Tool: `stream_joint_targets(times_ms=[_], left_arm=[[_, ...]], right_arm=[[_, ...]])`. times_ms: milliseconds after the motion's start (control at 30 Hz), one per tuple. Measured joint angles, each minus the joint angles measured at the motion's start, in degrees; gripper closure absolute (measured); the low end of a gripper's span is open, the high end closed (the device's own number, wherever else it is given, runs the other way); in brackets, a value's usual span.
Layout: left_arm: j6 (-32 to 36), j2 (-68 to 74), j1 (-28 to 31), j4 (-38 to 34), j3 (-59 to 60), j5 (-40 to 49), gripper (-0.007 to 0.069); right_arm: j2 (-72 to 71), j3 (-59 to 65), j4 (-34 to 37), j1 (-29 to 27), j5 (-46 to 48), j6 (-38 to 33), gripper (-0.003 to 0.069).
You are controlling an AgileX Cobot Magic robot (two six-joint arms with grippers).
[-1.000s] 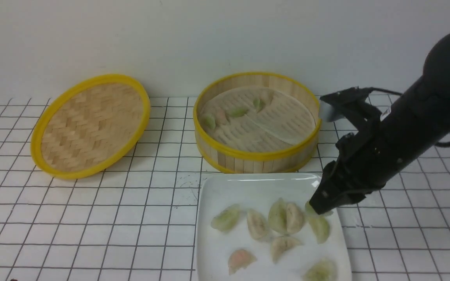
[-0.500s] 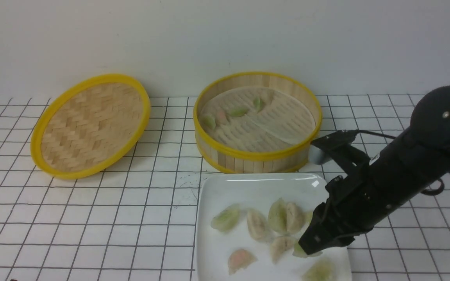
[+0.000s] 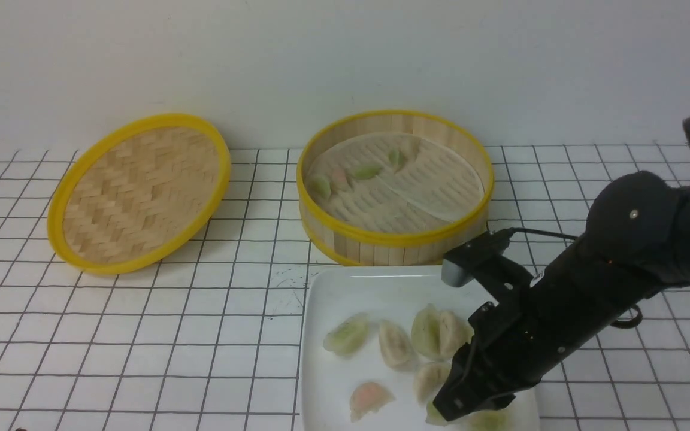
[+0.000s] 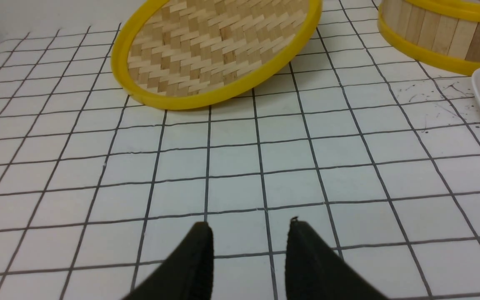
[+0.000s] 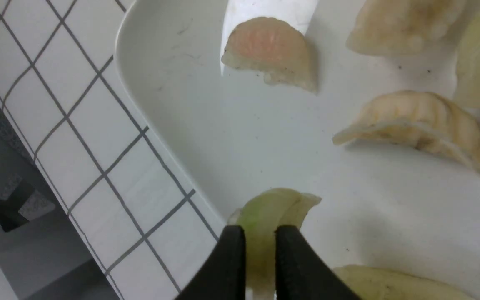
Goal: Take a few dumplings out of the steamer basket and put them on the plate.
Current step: Use the right arm to put the dumpling into the plate
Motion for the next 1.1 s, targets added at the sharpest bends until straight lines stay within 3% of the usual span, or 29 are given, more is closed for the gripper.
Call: stream_joint_targets(times_ms=[833,1100], left_arm=[[0.0,0.0,0.0,0.0,0.0,0.0,0.04],[0.0,0.0,0.0,0.0,0.0,0.0,0.04]], right_arm=[[5.7,0.0,2.4,1.8,-3.8,-8.2,0.0576],[5.7,0.0,2.3,1.8,-3.8,-8.6,0.0307]])
